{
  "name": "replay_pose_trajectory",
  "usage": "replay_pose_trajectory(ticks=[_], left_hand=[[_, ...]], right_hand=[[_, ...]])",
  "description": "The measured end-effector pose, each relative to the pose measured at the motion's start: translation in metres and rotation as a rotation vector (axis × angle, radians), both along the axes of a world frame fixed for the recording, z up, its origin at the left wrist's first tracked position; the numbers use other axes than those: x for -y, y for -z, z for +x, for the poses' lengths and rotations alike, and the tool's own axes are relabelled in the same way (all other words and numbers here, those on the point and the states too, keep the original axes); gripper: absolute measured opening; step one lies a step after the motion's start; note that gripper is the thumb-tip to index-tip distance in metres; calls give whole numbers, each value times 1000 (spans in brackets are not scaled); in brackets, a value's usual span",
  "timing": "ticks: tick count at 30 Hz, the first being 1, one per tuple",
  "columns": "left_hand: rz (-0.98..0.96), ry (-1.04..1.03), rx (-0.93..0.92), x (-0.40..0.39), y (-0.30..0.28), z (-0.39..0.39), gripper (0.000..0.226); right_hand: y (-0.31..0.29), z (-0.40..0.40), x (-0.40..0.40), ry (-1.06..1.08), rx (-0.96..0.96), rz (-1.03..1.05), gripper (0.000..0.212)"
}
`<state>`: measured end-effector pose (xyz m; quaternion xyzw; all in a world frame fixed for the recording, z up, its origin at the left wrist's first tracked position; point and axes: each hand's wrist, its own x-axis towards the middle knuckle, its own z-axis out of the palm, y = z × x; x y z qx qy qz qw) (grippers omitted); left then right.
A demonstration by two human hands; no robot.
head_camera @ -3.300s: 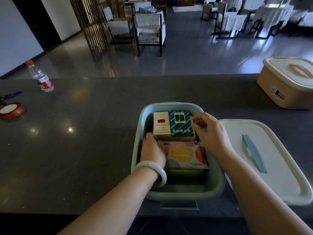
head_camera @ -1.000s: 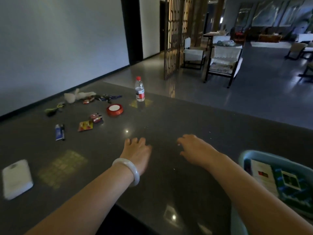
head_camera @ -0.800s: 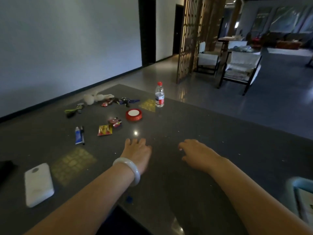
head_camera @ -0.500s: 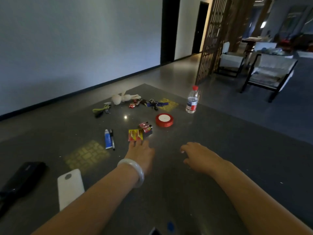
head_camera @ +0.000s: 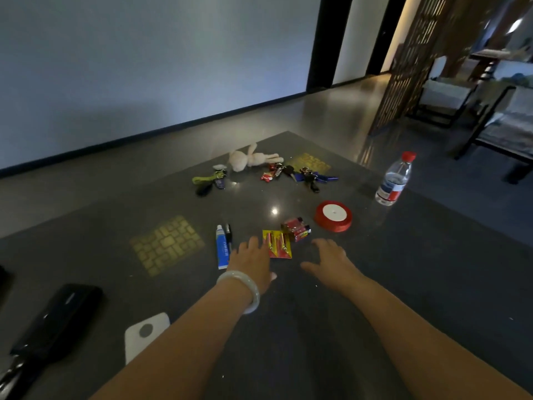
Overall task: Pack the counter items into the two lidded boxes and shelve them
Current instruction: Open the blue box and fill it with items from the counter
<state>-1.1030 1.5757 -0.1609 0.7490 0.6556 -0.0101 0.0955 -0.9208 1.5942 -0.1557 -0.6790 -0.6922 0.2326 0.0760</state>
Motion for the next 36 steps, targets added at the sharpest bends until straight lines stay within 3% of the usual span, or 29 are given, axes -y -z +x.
replay_pose_trajectory(ticks=[5, 9, 12, 16, 21, 28, 36], left_hand=[[65, -50, 237, -44, 22, 7, 70], [-12, -42, 180, -70, 41, 7, 86], [-48, -23, 114, -83, 49, 1, 90], [-56, 10, 133, -89, 48, -3, 75], [-139, 34, 230, -74, 42, -1, 60], [-92, 26, 230, -9, 44, 17, 63], [80, -12, 352, 51, 51, 73, 27]], right_hand=[[16, -18, -60, 63, -86, 103, 74], [31, -24, -95, 12, -75, 55, 86], [46, -25, -106, -62, -44, 62, 74], [63, -22, -101, -74, 29, 212, 59], [67, -6, -70, -74, 17, 245, 57], [68, 25, 22, 23, 55, 261, 59], [65, 63, 112, 156, -32, 233, 61]])
